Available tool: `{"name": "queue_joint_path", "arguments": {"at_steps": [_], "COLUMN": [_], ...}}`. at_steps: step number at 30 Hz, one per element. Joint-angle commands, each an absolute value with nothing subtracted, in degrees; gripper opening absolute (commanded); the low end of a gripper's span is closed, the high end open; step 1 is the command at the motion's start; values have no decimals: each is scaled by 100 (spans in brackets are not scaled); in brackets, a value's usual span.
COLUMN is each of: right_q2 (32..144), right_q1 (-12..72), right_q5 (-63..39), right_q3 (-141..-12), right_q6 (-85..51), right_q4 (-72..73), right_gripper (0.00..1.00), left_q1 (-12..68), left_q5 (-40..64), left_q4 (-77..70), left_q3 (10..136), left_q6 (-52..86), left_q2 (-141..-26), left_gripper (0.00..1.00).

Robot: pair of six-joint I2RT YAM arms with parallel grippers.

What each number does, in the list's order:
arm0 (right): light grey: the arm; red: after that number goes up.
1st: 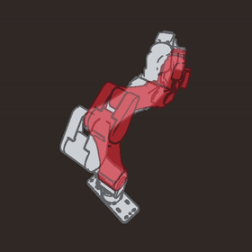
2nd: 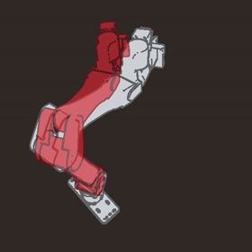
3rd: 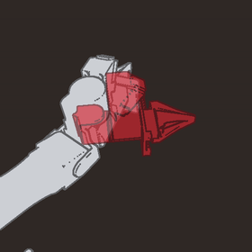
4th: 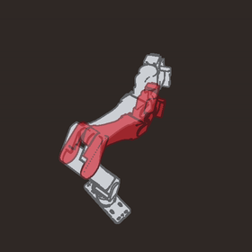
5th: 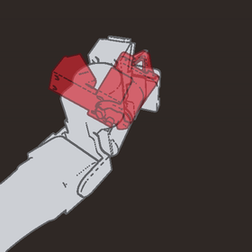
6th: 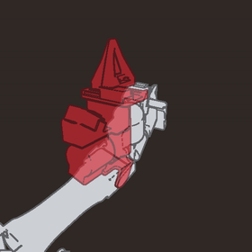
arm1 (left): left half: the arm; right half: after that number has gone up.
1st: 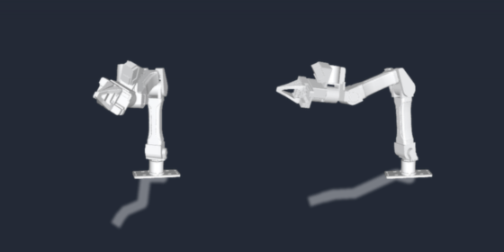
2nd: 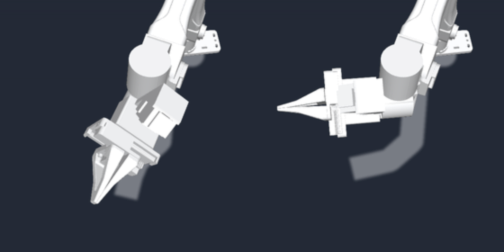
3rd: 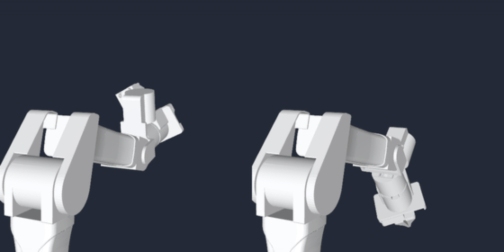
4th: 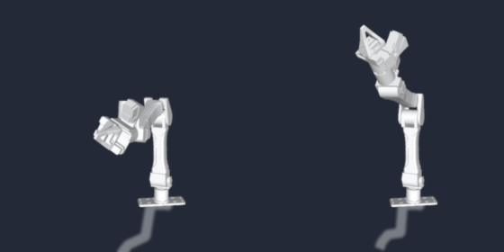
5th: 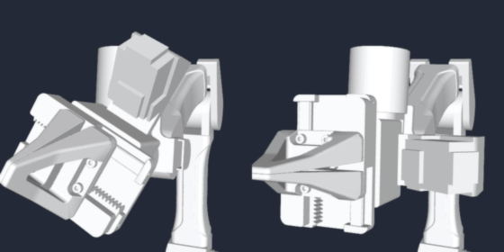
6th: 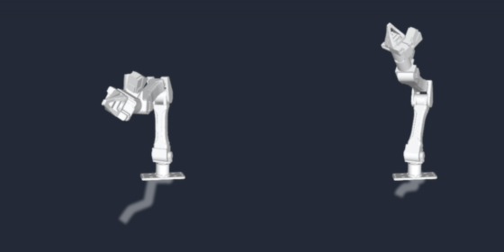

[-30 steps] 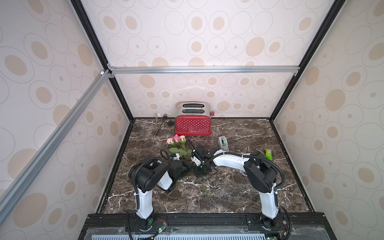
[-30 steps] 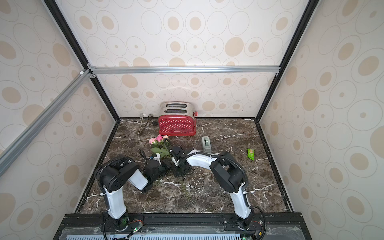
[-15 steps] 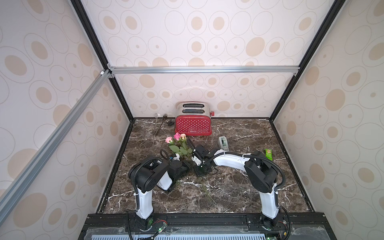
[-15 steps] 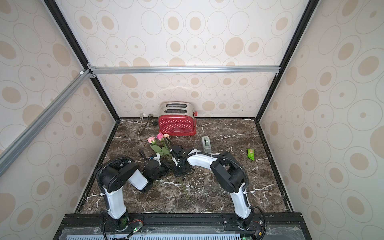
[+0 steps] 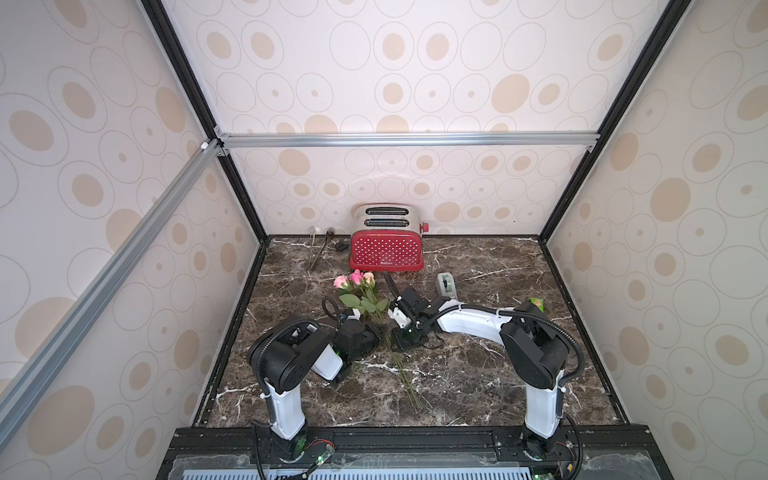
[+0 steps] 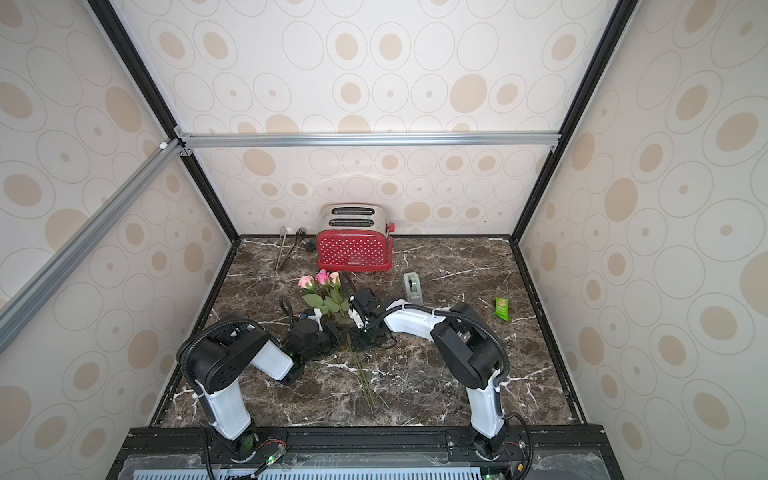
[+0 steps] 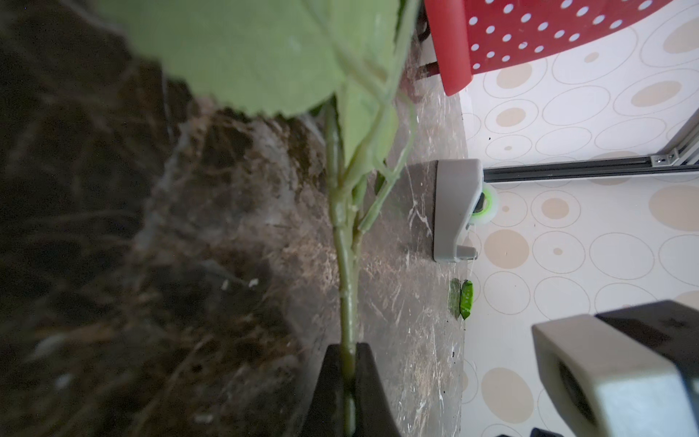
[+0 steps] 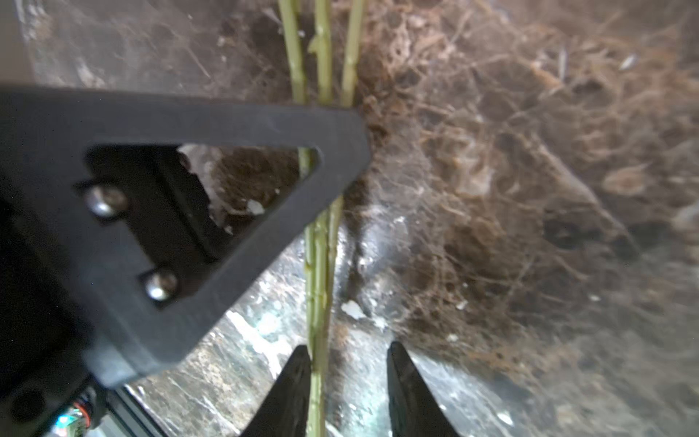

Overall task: Wrap bouquets with tape
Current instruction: Pick up the unwrapped bouquet from the center of the board.

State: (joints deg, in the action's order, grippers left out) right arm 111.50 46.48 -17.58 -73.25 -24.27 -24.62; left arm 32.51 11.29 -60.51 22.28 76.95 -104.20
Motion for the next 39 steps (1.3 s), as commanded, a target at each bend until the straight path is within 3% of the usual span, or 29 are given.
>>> {"name": "queue_joint_path", "arguments": {"at_steps": [1, 7, 11, 15, 19, 22, 24, 27, 39], "right_q2": [11171, 11185, 11288, 11283, 11255, 11172, 11119, 11075, 10985], "right_q1": [4658, 4735, 4807, 4806, 4821, 4818, 4816, 4825, 4860], "right_q5": [-2010, -2215, -2176, -2120, -2064, -2008, -2032, -2063, -1985], "right_q3": [-7167, -6986, -6897, -6863, -6868, -6842, -6811, -6787, -6742], "right_q6": [-2519, -2618, -2662, -2625, -2552, -2458, -2398, -2349, -2347], "right_q4": [-2090, -1887, -1831, -1808, -1828, -1811, -1765, -1714, -1697], "right_gripper": [36, 34, 22, 18, 0, 0, 0, 0, 0], "left_q1": [3234, 3227, 3213, 3208, 3199, 3182, 3173, 3164, 3172], "left_q5": [1156, 1148, 1181, 1235, 1245, 1324, 1363, 1406, 1563], "left_q4": [-5968, -5955, -6259, -6494, -6482, -6507, -6516, -6585, -6881], "left_q3": [2233, 2250, 2181, 2127, 2119, 2118, 2118, 2108, 2136], "left_q6": [7698, 7748, 7923, 8048, 7989, 7913, 7891, 7857, 7911], "left_q2": [-10274, -10259, -10334, -10393, -10366, -10414, -10454, -10535, -10782], "left_gripper": [0, 0, 0, 0, 0, 15, 32, 41, 20]}}
